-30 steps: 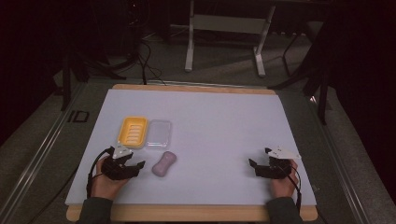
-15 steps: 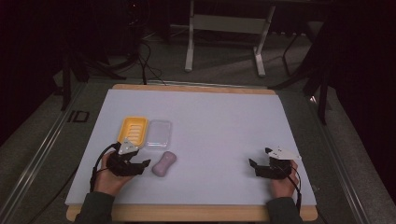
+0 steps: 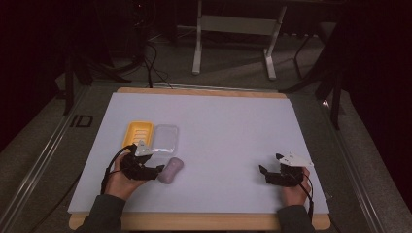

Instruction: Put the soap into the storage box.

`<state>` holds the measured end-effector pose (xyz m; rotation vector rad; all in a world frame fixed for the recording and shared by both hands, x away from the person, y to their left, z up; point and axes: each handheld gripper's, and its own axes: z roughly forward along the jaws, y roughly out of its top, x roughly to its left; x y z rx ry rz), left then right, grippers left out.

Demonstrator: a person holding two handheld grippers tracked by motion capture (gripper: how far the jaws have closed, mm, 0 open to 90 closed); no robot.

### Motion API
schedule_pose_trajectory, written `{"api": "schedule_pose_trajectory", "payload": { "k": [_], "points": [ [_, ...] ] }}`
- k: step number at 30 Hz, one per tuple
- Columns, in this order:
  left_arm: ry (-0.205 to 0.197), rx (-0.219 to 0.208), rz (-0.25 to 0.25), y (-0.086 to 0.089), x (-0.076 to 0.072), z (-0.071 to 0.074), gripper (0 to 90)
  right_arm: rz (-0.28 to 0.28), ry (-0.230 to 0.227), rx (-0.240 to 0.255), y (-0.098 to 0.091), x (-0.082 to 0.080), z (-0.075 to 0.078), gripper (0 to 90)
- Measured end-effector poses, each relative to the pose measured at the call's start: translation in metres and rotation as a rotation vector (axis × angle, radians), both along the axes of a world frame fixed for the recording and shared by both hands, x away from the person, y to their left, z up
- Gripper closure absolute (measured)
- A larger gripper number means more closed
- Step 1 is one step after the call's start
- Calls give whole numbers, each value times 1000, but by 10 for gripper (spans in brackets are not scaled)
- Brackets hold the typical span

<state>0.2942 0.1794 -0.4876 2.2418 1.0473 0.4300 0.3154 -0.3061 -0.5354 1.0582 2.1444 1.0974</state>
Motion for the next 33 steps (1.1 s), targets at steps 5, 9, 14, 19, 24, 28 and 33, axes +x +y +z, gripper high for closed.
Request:
{"api": "schedule_pose_trajectory", "payload": {
  "k": [5, 9, 14, 19, 24, 28, 33],
  "points": [
    [13, 5, -7, -6, 3, 2, 359, 1, 0, -2, 0, 0, 0, 161],
    [7, 7, -24, -12, 3, 5, 329, 2, -1, -4, 1, 0, 0, 161],
    [6, 16, -36, -18, 3, 7, 298, 1, 1, -2, 1, 0, 0, 161],
    [18, 29, -31, -24, 5, 6, 249, 1, 2, -2, 1, 0, 0, 161],
    [37, 51, -32, -32, 8, 3, 212, 4, 2, -8, 1, 0, 0, 161],
    [56, 64, -24, -39, 10, -1, 186, 5, 3, -10, 1, 0, 0, 161],
    [83, 93, -44, -48, 13, -7, 202, 7, 3, -10, 1, 0, 0, 161]
  ]
}}
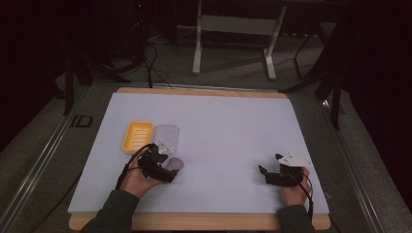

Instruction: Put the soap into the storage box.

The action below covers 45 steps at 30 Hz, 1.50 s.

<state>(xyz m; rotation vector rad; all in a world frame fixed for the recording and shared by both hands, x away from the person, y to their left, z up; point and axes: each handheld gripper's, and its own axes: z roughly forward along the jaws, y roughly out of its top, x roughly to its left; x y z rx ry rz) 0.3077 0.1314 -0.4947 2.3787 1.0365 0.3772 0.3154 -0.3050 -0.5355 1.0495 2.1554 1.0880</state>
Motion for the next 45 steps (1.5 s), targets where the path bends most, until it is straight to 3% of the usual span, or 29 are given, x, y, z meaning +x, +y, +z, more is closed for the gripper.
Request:
{"api": "schedule_pose_trajectory", "payload": {
  "k": [9, 21, 29, 45],
  "points": [
    [53, 45, -12, -9, 6, -11, 214, 3, 0, -1, 0, 0, 0, 162],
    [113, 101, -40, -16, 12, -16, 336, 4, 5, -3, 1, 0, 0, 161],
    [173, 106, -56, -17, 18, -14, 428, 7, 9, -7, 1, 1, 0, 161],
    [256, 216, -115, -31, 30, -7, 476, 12, 21, -23, 2, 2, -1, 161]
  ]
}}
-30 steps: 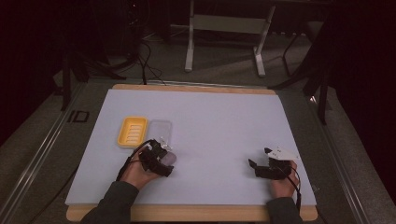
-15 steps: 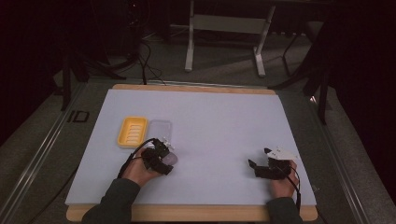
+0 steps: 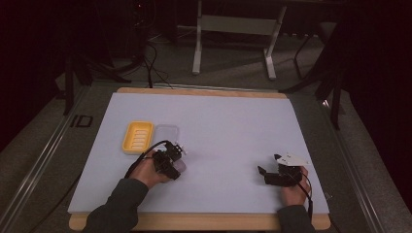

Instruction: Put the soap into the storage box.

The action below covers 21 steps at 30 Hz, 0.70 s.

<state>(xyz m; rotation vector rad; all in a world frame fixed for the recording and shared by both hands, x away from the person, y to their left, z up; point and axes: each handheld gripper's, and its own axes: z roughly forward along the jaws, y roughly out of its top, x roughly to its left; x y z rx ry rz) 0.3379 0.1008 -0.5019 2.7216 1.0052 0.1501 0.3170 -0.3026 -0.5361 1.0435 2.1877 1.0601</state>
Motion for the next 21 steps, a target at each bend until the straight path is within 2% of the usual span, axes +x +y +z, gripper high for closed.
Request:
{"api": "schedule_pose_trajectory", "payload": {
  "k": [7, 9, 14, 21],
  "points": [
    [41, 30, -26, -3, 5, 1, 479, 1, 1, -1, 0, 0, 0, 161],
    [59, 52, -41, -5, 7, 2, 478, -1, 1, 1, 0, 0, 0, 161],
    [74, 67, -47, -7, 9, 2, 475, 1, 0, -2, 0, 0, 0, 161],
    [123, 103, -60, -12, 15, 2, 470, 1, 1, -6, 1, 0, 0, 161]
  ]
}}
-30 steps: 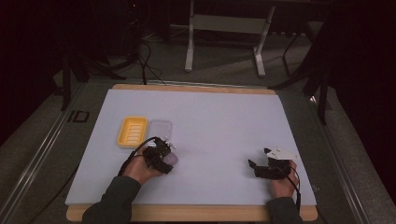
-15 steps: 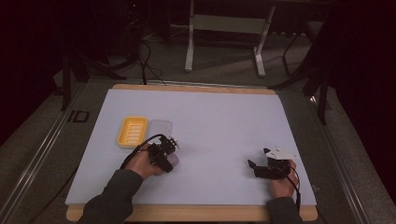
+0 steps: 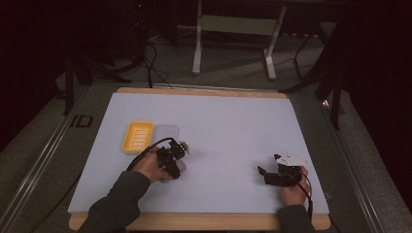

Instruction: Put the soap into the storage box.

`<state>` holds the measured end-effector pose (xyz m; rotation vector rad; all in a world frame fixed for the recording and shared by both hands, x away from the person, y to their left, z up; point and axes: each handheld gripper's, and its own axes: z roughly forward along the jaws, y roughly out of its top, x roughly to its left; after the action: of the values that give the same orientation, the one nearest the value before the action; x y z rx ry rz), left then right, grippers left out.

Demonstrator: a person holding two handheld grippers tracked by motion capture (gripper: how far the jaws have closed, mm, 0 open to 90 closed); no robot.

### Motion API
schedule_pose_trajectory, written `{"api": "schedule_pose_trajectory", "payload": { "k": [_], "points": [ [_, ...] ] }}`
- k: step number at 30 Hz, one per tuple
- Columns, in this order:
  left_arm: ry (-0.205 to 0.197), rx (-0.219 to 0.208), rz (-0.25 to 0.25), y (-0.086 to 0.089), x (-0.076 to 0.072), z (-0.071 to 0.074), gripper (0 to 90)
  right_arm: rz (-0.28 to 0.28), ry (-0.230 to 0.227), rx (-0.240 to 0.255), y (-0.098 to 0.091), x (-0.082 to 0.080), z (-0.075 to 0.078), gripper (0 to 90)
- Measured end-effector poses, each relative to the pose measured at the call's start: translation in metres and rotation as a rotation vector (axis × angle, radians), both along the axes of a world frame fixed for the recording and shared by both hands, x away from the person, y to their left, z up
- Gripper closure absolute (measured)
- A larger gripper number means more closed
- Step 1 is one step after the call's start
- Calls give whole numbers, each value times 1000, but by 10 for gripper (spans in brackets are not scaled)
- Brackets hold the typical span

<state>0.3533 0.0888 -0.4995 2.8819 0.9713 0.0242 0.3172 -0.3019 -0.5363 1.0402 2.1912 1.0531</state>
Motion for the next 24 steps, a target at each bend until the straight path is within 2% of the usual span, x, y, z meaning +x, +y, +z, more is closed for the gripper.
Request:
{"api": "schedule_pose_trajectory", "payload": {
  "k": [4, 10, 16, 24],
  "points": [
    [10, 14, -4, -2, 1, 0, 473, 1, 1, 0, 0, 0, 0, 161],
    [3, 21, -9, -3, 0, 1, 488, 3, 2, 0, 0, 0, 0, 161],
    [3, 45, -30, -6, 1, 1, 493, 3, 1, -4, 1, 0, 0, 162],
    [7, 53, -47, -7, 1, 2, 496, 3, 2, -2, 0, 0, 0, 161]
  ]
}}
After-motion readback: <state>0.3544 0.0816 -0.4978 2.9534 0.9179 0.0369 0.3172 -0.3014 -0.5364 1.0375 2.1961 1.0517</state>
